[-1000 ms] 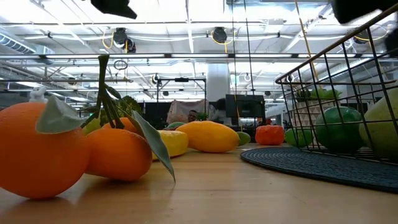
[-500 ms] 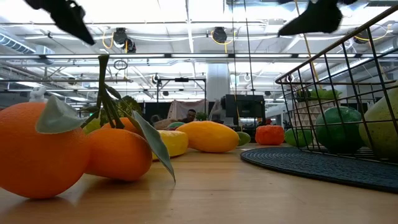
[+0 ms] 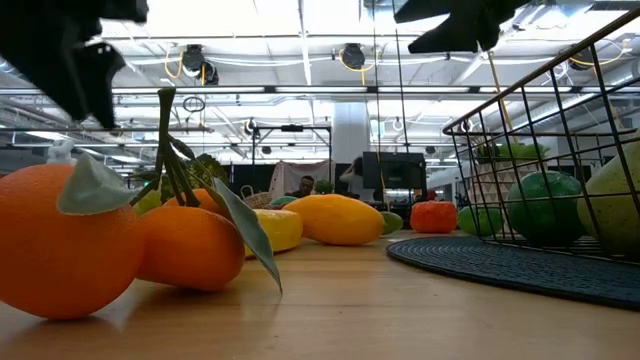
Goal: Build produce basket
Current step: Put the pear into the wire basket
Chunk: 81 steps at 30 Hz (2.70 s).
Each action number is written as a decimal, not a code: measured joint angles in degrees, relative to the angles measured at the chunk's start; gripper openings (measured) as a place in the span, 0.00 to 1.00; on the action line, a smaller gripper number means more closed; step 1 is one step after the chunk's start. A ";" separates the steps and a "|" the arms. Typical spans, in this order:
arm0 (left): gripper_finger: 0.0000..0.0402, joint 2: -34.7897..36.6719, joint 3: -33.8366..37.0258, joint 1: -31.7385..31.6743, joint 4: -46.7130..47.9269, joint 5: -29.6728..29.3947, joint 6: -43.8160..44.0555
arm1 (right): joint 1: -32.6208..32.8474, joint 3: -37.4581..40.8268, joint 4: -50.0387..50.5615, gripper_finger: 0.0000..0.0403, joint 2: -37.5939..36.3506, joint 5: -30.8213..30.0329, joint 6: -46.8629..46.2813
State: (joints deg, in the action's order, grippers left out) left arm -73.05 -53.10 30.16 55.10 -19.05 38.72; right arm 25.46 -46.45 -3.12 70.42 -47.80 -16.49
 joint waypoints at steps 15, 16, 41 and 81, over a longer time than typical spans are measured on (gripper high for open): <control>0.81 -15.00 0.00 -8.51 1.78 20.37 -0.81 | -2.78 9.39 -25.77 0.94 0.42 7.45 11.35; 0.82 -15.60 0.00 -9.08 1.76 20.90 -0.89 | -2.90 9.43 -25.67 0.94 0.51 7.58 11.36; 0.52 -26.74 -0.04 -14.15 1.56 32.42 -3.76 | -2.87 9.43 -25.33 0.94 0.45 7.62 12.90; 0.32 2.65 -21.77 -14.01 -8.86 5.89 -31.95 | -4.36 9.35 -31.83 0.94 2.31 15.18 14.29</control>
State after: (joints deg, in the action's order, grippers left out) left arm -70.40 -74.87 16.14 46.24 -13.17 6.77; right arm 21.10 -37.10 -34.95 72.74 -32.61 -2.20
